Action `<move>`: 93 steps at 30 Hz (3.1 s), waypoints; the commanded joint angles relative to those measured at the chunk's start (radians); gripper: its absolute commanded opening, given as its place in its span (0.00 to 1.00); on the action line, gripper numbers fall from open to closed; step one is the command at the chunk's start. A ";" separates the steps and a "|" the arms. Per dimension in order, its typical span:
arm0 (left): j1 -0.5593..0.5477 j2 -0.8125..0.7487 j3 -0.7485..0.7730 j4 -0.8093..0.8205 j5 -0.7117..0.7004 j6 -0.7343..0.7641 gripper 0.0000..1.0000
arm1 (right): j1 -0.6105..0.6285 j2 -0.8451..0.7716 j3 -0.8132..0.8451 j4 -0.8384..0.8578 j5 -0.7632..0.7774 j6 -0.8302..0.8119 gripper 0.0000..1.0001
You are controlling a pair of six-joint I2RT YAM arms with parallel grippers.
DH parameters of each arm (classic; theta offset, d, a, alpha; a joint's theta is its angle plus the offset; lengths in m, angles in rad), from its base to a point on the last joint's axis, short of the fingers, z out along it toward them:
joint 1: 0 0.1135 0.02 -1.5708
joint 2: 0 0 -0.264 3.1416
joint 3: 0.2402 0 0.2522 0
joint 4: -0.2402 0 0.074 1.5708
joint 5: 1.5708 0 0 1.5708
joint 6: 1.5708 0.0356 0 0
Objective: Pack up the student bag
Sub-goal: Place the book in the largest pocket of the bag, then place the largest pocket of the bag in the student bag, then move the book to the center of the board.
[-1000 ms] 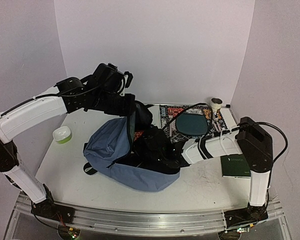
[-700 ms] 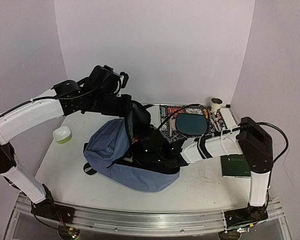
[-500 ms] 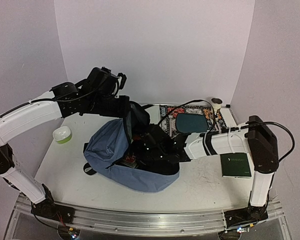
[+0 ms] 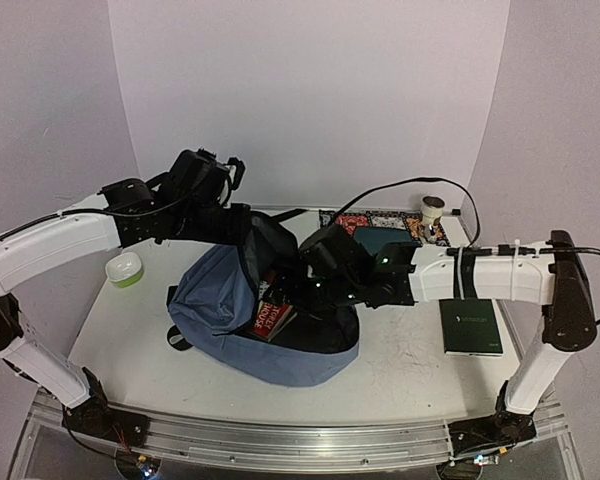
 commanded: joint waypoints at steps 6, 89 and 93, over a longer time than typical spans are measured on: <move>0.035 -0.062 -0.098 0.033 0.000 0.061 0.01 | -0.115 -0.184 -0.038 -0.291 0.109 -0.187 0.85; -0.217 0.579 0.144 0.078 0.116 0.254 0.82 | -0.699 -0.046 -0.505 -0.137 -0.213 -0.327 0.96; -0.214 0.538 0.020 0.077 0.046 0.242 0.80 | -0.611 -0.009 -0.466 -0.134 -0.205 -0.285 0.96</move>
